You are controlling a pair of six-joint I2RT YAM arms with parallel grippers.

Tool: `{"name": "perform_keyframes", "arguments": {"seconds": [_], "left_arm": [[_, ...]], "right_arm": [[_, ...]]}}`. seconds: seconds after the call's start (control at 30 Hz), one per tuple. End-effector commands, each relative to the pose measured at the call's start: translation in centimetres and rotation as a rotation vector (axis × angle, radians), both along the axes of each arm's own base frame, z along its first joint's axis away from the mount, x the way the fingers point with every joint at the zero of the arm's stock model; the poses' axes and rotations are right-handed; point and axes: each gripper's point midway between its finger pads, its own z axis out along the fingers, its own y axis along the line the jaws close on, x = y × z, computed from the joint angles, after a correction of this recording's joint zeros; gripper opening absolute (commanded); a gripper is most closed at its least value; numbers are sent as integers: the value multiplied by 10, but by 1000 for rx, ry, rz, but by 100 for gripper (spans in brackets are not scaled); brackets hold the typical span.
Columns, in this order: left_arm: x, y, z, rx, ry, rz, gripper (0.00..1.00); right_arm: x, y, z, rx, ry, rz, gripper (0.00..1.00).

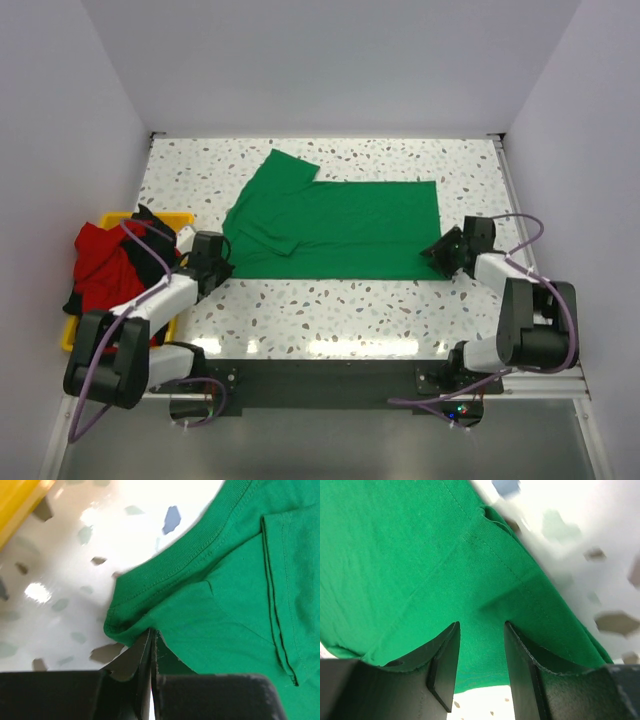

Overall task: Fold and stack the t-shirts
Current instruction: Fold the tshirt

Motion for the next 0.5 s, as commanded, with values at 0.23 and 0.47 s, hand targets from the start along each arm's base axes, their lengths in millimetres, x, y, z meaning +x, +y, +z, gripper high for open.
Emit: {"name": "perform_keyframes", "arguments": {"seconds": [0.23,0.47], "left_arm": [[-30,12,15,46,24,-22,8],[54,-16,120,-2,-288,-128,27]], "right_arm": [[-86,-9,-7,-80,240,14,45],[0,2,83,-74,-96,138,48]]}}
